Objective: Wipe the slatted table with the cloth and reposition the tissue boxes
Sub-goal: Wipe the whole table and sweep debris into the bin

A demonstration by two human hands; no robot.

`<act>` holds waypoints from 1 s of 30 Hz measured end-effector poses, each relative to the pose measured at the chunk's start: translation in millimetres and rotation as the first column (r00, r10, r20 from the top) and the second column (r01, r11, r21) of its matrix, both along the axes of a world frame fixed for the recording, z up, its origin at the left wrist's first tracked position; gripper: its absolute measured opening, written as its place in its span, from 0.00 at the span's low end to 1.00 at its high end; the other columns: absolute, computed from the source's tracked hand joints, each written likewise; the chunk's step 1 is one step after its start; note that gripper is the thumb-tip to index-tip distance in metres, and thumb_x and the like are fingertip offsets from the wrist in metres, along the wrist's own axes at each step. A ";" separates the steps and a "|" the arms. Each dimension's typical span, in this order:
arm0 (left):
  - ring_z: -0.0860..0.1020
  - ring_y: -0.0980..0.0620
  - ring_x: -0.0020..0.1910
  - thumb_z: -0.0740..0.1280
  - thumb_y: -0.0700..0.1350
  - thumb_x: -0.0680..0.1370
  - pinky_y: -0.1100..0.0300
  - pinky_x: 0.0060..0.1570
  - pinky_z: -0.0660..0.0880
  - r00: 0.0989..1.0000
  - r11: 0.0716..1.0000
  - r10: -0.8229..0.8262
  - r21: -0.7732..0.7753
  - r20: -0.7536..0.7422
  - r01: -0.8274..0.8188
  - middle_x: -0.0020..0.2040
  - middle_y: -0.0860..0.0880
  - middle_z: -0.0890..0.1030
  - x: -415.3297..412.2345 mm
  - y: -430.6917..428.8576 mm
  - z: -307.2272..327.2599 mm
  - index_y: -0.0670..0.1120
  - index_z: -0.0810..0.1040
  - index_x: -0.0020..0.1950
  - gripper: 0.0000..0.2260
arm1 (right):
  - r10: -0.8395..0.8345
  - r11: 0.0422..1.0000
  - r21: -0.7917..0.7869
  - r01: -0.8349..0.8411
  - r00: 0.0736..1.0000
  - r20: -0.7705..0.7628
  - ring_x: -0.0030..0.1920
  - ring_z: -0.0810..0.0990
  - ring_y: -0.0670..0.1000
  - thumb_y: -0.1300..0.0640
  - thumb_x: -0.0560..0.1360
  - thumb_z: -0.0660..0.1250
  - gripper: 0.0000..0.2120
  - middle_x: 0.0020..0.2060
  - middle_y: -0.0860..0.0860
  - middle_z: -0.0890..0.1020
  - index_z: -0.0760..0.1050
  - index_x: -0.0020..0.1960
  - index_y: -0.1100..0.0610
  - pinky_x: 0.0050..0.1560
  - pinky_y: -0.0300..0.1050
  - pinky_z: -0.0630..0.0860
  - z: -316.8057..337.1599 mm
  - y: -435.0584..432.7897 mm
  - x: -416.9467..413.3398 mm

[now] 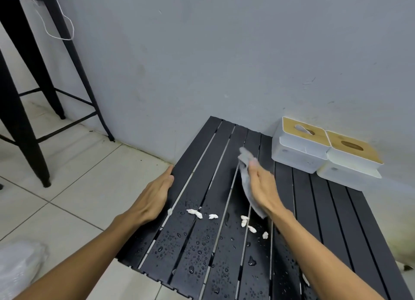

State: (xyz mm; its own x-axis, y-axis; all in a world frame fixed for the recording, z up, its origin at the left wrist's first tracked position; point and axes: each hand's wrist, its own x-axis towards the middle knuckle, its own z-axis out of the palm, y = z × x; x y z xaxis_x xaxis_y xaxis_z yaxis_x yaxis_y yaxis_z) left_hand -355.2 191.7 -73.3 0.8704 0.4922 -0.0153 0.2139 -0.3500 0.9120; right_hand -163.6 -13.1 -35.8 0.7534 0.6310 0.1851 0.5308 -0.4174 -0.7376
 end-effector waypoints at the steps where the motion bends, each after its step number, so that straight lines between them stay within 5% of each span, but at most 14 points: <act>1: 0.56 0.70 0.72 0.46 0.50 0.86 0.79 0.61 0.51 1.000 1.000 0.000 -0.010 -0.007 0.000 0.71 0.68 0.55 0.3 0.7 -0.5 0.55 0.53 0.79 0.20 | -0.021 0.999 -0.042 0.022 1.000 0.020 0.76 0.64 0.51 0.42 0.86 0.43 0.23 0.74 0.46 0.71 0.67 0.75 0.44 0.75 0.49 0.60 -3.0 9.8 12.9; 4: 0.58 0.82 0.65 0.46 0.49 0.86 0.82 0.60 0.52 1.000 0.999 -0.021 -0.045 0.023 0.022 0.65 0.79 0.56 1.5 3.2 -2.0 0.63 0.54 0.75 0.18 | 0.018 0.941 -0.337 0.034 0.989 0.148 0.74 0.63 0.63 0.43 0.85 0.40 0.27 0.65 0.50 0.73 0.70 0.71 0.52 0.76 0.56 0.56 -25.8 42.2 47.9; 6: 0.58 0.81 0.65 0.46 0.50 0.85 0.78 0.67 0.53 0.999 0.993 -0.007 -0.114 0.039 0.011 0.67 0.78 0.58 3.0 8.0 -6.0 0.61 0.55 0.76 0.19 | 0.053 0.886 -0.461 0.058 0.973 0.224 0.69 0.64 0.66 0.47 0.85 0.42 0.26 0.63 0.53 0.72 0.70 0.73 0.54 0.74 0.57 0.58 -34.6 62.8 52.3; 9: 0.55 0.66 0.76 0.47 0.57 0.82 0.62 0.75 0.51 0.999 0.977 0.022 -0.214 0.046 -0.011 0.76 0.67 0.55 4.3 14.1 -13.5 0.57 0.59 0.78 0.24 | 0.173 0.880 -0.475 0.007 0.926 0.334 0.64 0.67 0.64 0.53 0.85 0.47 0.21 0.64 0.58 0.71 0.71 0.69 0.59 0.67 0.57 0.63 -33.2 85.2 33.2; 11: 0.56 0.67 0.75 0.47 0.61 0.77 0.62 0.73 0.54 0.997 0.965 0.009 -0.263 0.071 0.010 0.72 0.74 0.56 4.0 13.5 -10.7 0.70 0.69 0.68 0.21 | 0.269 0.870 -0.489 -0.064 0.893 0.360 0.68 0.65 0.63 0.56 0.86 0.48 0.20 0.67 0.61 0.71 0.71 0.69 0.63 0.68 0.58 0.61 -31.0 95.5 13.7; 13: 0.59 0.70 0.72 0.48 0.62 0.76 0.61 0.73 0.56 0.995 0.954 0.011 -0.299 0.100 0.019 0.67 0.79 0.60 4.0 13.0 -4.4 0.72 0.72 0.61 0.19 | 0.320 0.868 -0.482 -0.119 0.877 0.358 0.73 0.61 0.61 0.54 0.87 0.46 0.22 0.71 0.62 0.68 0.68 0.74 0.62 0.73 0.57 0.57 -28.4 103.8 -6.0; 16: 0.58 0.60 0.77 0.51 0.62 0.77 0.55 0.76 0.54 0.992 0.928 0.037 -0.374 0.123 0.012 0.79 0.61 0.57 6.1 12.6 -2.6 0.72 0.66 0.67 0.19 | 0.408 0.849 -0.477 -0.225 0.854 0.323 0.79 0.51 0.60 0.49 0.87 0.44 0.25 0.78 0.62 0.58 0.61 0.79 0.59 0.79 0.54 0.47 -31.3 114.3 -28.9; 20: 0.63 0.50 0.75 0.48 0.52 0.85 0.57 0.74 0.57 0.983 0.876 0.157 -0.473 0.097 -0.094 0.79 0.51 0.58 6.2 14.3 -1.3 0.54 0.49 0.80 0.23 | 0.520 0.801 -0.471 -0.370 0.819 0.241 0.81 0.43 0.54 0.45 0.86 0.44 0.27 0.81 0.58 0.48 0.58 0.80 0.57 0.80 0.48 0.41 -33.0 115.7 -52.6; 26: 0.68 0.49 0.71 0.46 0.53 0.85 0.60 0.65 0.63 0.979 0.864 0.197 -0.481 0.054 -0.147 0.78 0.50 0.62 1.3 14.5 8.2 0.48 0.58 0.79 0.23 | 0.667 0.695 -0.489 -0.527 0.727 0.165 0.81 0.44 0.50 0.44 0.86 0.45 0.27 0.81 0.54 0.48 0.57 0.80 0.55 0.80 0.48 0.47 -31.9 109.1 -71.5; 30: 0.65 0.48 0.74 0.46 0.54 0.84 0.57 0.70 0.61 0.974 0.863 0.226 -0.468 0.025 -0.188 0.77 0.48 0.64 -6.0 19.9 7.7 0.47 0.60 0.78 0.24 | 0.749 0.627 -0.485 -0.609 0.642 0.163 0.81 0.45 0.48 0.44 0.86 0.44 0.28 0.81 0.54 0.52 0.59 0.80 0.58 0.80 0.50 0.49 -31.7 104.2 -85.0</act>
State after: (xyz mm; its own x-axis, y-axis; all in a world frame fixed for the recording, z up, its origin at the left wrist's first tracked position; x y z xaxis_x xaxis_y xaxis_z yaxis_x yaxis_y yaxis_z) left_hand -361.3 211.5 -65.7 0.7571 0.6145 -0.2217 0.1577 0.1575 0.9749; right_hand -248.5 91.1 -67.5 0.0131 0.9996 -0.0246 0.9385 -0.0208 -0.3446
